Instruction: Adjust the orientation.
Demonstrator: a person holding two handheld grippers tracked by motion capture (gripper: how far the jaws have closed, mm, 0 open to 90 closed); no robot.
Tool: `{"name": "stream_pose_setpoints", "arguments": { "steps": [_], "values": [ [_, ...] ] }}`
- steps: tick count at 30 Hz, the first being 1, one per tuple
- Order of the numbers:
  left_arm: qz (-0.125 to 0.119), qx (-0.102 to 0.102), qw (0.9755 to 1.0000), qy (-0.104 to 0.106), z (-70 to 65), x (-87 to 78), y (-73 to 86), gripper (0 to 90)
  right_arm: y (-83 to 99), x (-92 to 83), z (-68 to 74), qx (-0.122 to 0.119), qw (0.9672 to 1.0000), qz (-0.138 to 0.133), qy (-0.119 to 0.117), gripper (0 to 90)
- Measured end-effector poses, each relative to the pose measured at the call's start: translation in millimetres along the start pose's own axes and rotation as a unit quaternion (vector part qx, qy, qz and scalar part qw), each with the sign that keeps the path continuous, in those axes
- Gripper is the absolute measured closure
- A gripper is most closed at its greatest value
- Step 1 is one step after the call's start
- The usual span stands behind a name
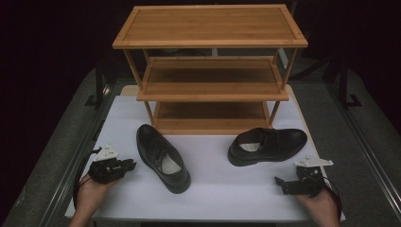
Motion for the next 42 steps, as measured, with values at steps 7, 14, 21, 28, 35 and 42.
{"name": "stream_pose_setpoints", "arguments": {
  "steps": [7,14,21,28,35,42],
  "values": [
    [0.004,-0.016,0.9998,-0.01,18.2,3.8,-14.0,89.9,0.1,0.0,0.0,0.001,1.0,0.0,0.0,1.6],
    [-0.006,-0.019,0.9996,-0.021,34.2,4.8,-29.9,89.9,0.1,0.2,-0.2,0.0,1.0,-0.001,-0.001,1.6],
    [-0.006,-0.025,0.9991,-0.032,49.1,12.0,-42.9,89.9,0.1,0.2,-0.3,0.0,1.0,-0.001,-0.001,1.6],
    [-0.001,-0.02,0.9986,-0.048,64.1,21.3,-57.0,89.9,0.0,0.2,-0.2,0.001,1.0,-0.001,-0.001,1.6],
    [-0.009,-0.024,0.9985,-0.048,78.7,36.3,-70.0,90.0,0.1,0.2,-0.2,0.001,1.0,-0.001,-0.001,1.6],
    [-0.008,-0.022,0.998,-0.058,93.0,46.6,-79.3,90.0,0.1,0.2,-0.2,0.001,1.0,-0.001,-0.001,1.6]
  ]
}}
Point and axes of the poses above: each handheld gripper's, and its own axes: x roughly forward along the jaws, y roughly out of its underside, z roughly to its left, the point moved 7 cm from there along x, roughly forward along the jaws, and after that the axes turned 3 degrees about y, right-handed, at the moved point
